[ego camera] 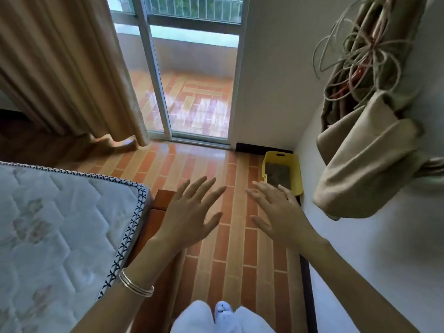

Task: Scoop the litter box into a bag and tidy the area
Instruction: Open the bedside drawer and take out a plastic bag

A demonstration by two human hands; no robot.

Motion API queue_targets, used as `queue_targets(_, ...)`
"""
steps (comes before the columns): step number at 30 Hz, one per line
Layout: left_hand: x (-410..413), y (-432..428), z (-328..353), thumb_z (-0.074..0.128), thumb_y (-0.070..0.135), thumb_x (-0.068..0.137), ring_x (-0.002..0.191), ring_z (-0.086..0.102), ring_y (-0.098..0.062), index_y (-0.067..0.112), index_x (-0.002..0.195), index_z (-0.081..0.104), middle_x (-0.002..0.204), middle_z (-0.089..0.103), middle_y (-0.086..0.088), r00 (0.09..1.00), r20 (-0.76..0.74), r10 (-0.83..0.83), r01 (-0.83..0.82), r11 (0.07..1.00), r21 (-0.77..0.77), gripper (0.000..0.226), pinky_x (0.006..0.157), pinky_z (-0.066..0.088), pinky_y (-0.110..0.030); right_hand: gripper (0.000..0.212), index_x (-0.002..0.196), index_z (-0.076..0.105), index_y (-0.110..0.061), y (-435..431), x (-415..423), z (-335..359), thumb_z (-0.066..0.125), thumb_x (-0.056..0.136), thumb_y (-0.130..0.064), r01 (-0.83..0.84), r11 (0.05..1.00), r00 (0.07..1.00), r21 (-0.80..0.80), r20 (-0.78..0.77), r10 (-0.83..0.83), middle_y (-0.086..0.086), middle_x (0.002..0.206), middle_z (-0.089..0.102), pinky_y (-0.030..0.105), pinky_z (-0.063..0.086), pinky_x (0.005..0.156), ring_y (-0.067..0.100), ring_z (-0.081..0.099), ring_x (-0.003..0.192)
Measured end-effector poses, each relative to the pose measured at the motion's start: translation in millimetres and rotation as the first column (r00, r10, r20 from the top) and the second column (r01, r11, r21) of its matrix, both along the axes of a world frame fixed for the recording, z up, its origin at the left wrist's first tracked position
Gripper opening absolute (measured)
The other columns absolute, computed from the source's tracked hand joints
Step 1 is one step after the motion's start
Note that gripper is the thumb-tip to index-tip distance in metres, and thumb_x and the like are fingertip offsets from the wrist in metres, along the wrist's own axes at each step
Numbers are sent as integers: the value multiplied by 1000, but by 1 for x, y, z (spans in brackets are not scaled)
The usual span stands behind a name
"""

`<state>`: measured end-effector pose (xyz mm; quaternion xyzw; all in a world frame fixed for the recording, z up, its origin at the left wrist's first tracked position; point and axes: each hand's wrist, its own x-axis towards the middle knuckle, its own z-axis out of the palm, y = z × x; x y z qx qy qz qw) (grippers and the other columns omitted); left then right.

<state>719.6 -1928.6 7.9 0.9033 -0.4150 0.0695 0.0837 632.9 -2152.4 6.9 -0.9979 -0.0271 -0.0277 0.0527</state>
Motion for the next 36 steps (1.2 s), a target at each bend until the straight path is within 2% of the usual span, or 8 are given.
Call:
queue_targets(4, 48, -13, -9, 31, 53, 91, 137, 33, -23, 29, 140, 39, 145, 41, -2, 999, -11, 36, -35, 999, 8, 55, 111, 26, -47, 58, 138, 31, -30, -15, 52, -4, 37, 87, -56, -62, 998, 998, -5, 22, 62, 2, 143, 43, 55, 34, 104, 23, 40, 132)
queue_targets(13, 191, -24, -23, 34, 51, 89, 135, 35, -24, 28, 140, 40, 144, 43, -3, 996, -21, 90, -89, 996, 28, 56, 110, 24, -44, 59, 141, 28, -30, -40, 206, -14, 42, 88, -54, -109, 993, 994, -48, -28, 108, 2, 148, 35, 56, 30, 107, 25, 33, 136)
queue_targets(18, 278, -17, -10, 29, 54, 89, 135, 36, -25, 28, 140, 39, 144, 42, -4, 989, -24, 149, -147, 987, 58, 58, 110, 21, -46, 61, 141, 29, -31, -37, 311, 2, 28, 87, -59, -181, 981, 983, -66, -37, 179, 2, 148, 34, 56, 29, 108, 26, 31, 137)
queue_targets(22, 342, -8, -4, 29, 54, 90, 135, 37, -26, 28, 140, 37, 144, 42, -4, 984, -18, 179, -178, 982, 57, 57, 109, 22, -47, 60, 141, 30, -29, -24, 389, 9, 32, 87, -56, -257, 964, 966, -68, -2, 257, 5, 145, 39, 53, 29, 106, 27, 38, 133)
queue_targets(27, 404, -3, -4, 28, 55, 90, 135, 36, -25, 30, 142, 34, 145, 41, -4, 967, -11, 254, -253, 966, 62, 57, 108, 28, -49, 61, 142, 30, -28, -11, 466, 7, 28, 88, -57, -329, 943, 944, -47, 12, 330, 4, 145, 39, 51, 32, 105, 26, 41, 131)
queue_targets(31, 454, -1, -9, 29, 53, 89, 133, 39, -26, 27, 140, 38, 143, 44, -6, 948, -4, 319, -317, 945, 85, 58, 106, 32, -49, 59, 140, 35, -25, -15, 533, -1, 35, 89, -54, -414, 909, 908, -54, 43, 416, 7, 141, 44, 51, 37, 103, 27, 44, 129)
queue_targets(36, 529, -9, -17, 28, 53, 90, 135, 36, -25, 26, 140, 39, 144, 43, -6, 919, -15, 393, -389, 915, 105, 59, 109, 29, -50, 59, 140, 35, -24, -29, 630, -14, 49, 88, -49, -524, 849, 848, -60, 50, 527, 8, 143, 41, 53, 33, 105, 29, 42, 130)
